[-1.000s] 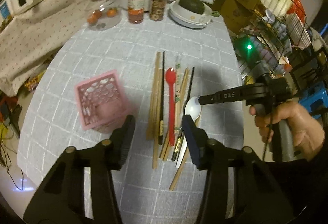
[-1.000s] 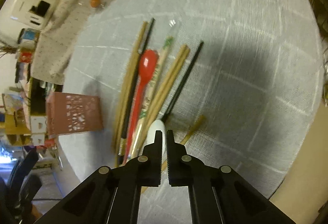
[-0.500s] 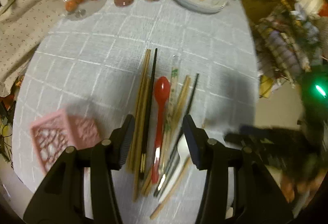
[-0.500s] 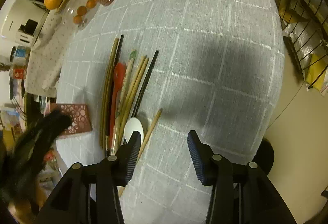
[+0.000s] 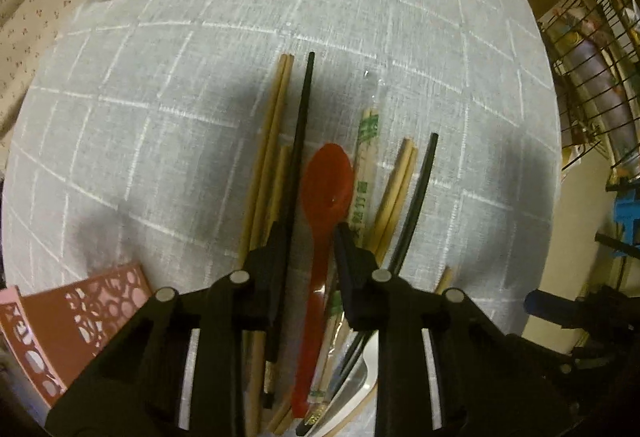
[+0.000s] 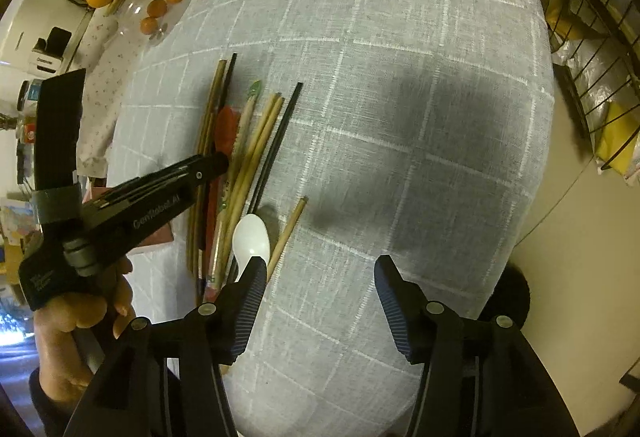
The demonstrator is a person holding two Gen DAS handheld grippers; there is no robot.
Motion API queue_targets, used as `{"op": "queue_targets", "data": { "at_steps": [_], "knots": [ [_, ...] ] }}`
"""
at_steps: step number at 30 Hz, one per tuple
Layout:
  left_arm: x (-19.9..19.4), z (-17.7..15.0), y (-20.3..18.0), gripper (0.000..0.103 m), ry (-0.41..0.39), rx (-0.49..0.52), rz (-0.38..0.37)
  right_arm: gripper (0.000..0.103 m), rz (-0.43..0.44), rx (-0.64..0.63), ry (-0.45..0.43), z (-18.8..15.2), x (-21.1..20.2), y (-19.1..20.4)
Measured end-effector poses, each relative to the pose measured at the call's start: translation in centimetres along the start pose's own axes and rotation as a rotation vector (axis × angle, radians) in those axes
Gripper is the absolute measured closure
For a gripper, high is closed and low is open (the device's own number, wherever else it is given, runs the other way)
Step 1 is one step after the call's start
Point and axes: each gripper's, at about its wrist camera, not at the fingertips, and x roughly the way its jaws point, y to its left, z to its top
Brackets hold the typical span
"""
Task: Organize utensils
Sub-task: 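Grasp the red plastic spoon with the left gripper while the right gripper hovers at the white spoon, then lift the red spoon with the left gripper while the right gripper grasps the white spoon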
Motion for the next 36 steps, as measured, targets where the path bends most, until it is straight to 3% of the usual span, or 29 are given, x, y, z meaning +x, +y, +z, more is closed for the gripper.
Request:
{"op": "queue_targets", "data": {
  "at_steps": [3,10,16,23,30,36],
  "knots": [
    [0.0,-0.1,-0.4,0.092,0.015,0.017,0.009,0.045,-0.006,0.011,0.0,-0.1,0.1,-0.5],
    [-0.7,-1.1,-0.4,0.093,-0.003,0.023,-0.001,0.045,-0.007,0.023,-0.003,-0.4,0.2,-0.2],
    [-4.6,-3.0,0.2,0.094,-0.116,0.045,-0.027,0.046,0.018,-0.022,-0.024,-0.2,0.2,1.4],
    [-10.1,-5.3,1.7,0.094,-0.273,0.092,-0.097,0.053,0.136,-0.089,0.013,0.1,2.4,3.8],
    [-13.1,-8.3,3.3,0.094,-0.364,0.101,-0.197,0.059,0.095,-0.191,-0.011,1.2,3.8,5.2],
    [-14.6,-9.4,5.4,0.094,-0.436,0.06,-0.271,0.059,0.125,-0.202,0.008,2.3,5.6,5.7]
  ]
}}
